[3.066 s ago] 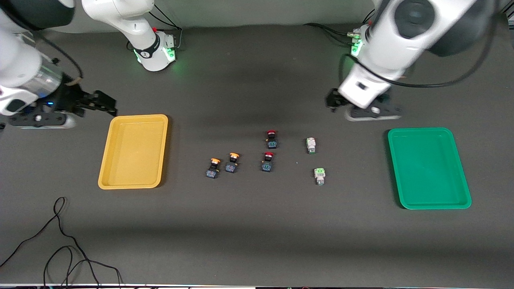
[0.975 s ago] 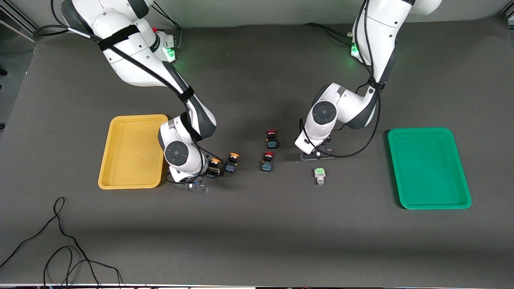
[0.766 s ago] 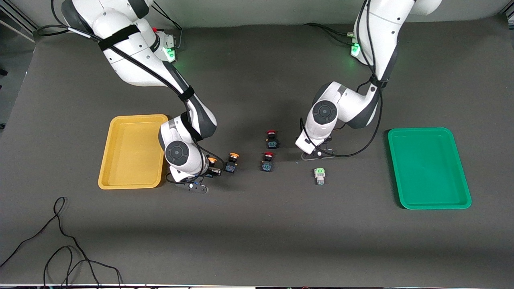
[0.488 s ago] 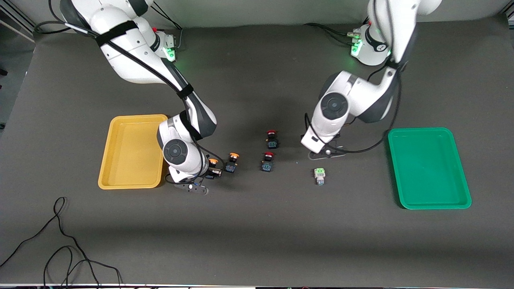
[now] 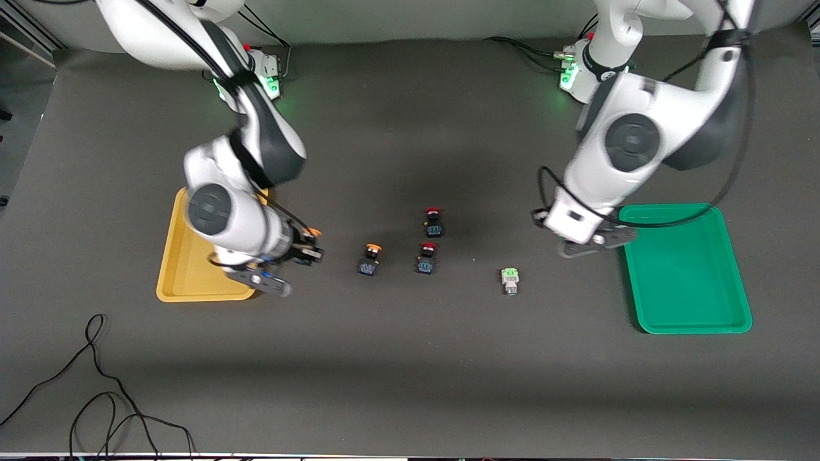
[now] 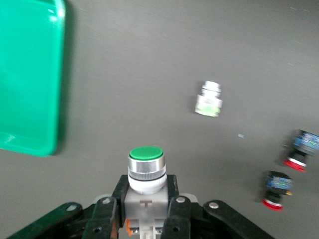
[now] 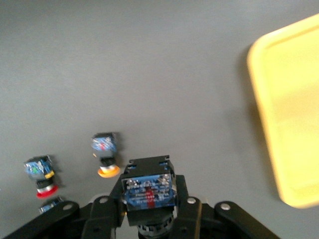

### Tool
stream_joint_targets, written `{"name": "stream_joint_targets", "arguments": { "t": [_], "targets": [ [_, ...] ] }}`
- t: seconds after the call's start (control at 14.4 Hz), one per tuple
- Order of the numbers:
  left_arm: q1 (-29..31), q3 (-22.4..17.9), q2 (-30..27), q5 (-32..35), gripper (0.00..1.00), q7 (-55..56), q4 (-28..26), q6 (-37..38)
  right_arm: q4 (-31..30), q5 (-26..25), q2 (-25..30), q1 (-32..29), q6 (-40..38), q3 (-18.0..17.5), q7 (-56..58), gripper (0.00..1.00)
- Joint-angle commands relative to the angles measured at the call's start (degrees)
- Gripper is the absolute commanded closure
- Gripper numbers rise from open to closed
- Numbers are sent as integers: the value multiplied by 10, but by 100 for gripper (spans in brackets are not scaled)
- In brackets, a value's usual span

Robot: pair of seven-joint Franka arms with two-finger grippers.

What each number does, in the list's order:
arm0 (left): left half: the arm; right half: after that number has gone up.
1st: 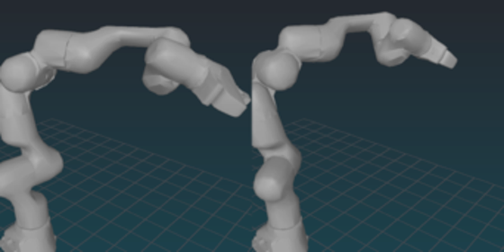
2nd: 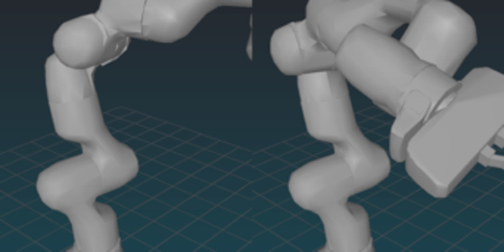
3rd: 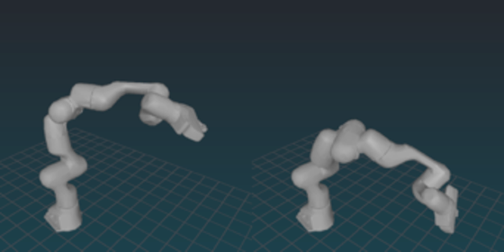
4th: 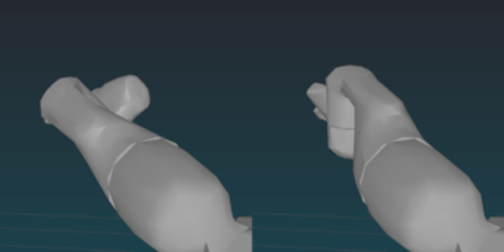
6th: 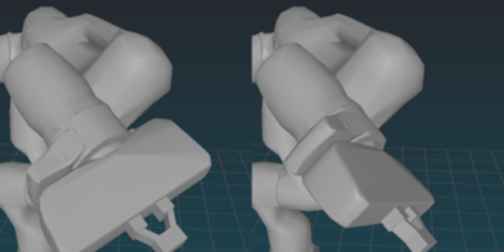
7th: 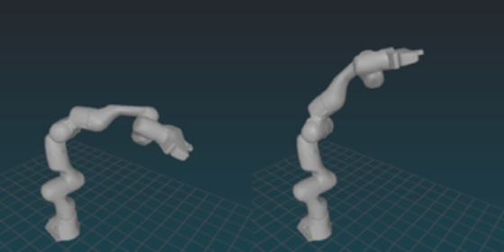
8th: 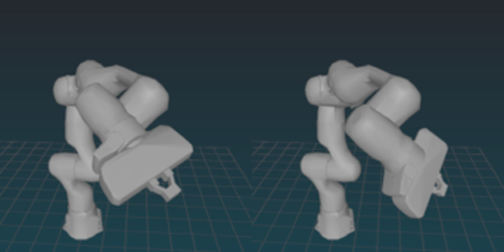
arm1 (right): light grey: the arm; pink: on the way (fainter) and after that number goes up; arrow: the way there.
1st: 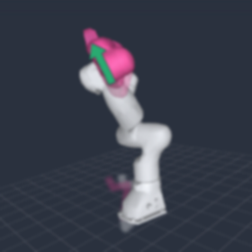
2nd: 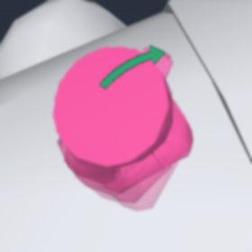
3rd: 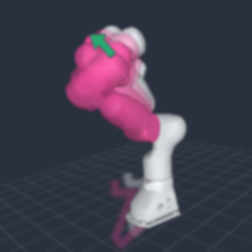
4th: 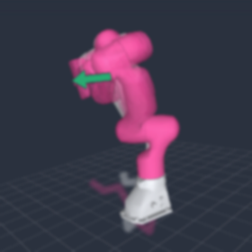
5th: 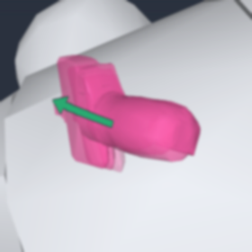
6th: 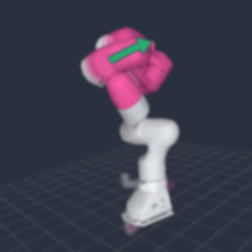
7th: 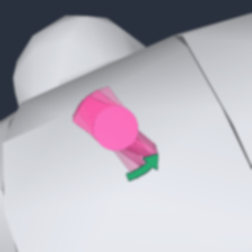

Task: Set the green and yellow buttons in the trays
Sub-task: 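Place orange in the yellow tray while the left gripper places green in green tray, then move the right gripper to the second orange button while the left gripper reaches green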

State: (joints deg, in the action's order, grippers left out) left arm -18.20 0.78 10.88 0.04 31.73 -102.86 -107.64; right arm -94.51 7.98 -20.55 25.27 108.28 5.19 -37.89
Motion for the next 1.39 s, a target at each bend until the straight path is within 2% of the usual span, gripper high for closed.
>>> {"name": "stream_joint_targets", "arguments": {
  "t": [0.0,0.28,0.49,0.7,0.84,0.98,1.05,1.11,1.18,1.32],
  "targets": [
    [97,4,-1,3,100,-118,-2,13,-25,4,53,4,-57,52,88,100],
    [209,4,24,17,100,-284,-3,-17,-73,3,80,5,-61,128,227,100],
    [229,4,84,39,99,-302,-40,-128,-140,4,81,5,19,172,318,100],
    [236,3,168,49,99,-301,-65,-250,-230,4,71,4,134,177,337,100],
    [248,4,182,50,98,-304,-64,-260,-296,10,50,7,239,175,358,100],
    [247,4,185,51,95,-305,-64,-261,-321,11,-2,8,314,170,359,100],
    [246,4,187,52,87,-308,-64,-262,-321,13,-20,8,333,167,359,100],
    [247,4,188,62,41,-315,-62,-260,-321,22,-31,8,345,161,360,100],
    [246,4,188,67,0,-319,-60,-256,-321,37,-41,8,353,151,364,100],
    [249,4,177,67,0,-326,-53,-250,-320,61,-54,8,371,143,381,100]
  ]
}}
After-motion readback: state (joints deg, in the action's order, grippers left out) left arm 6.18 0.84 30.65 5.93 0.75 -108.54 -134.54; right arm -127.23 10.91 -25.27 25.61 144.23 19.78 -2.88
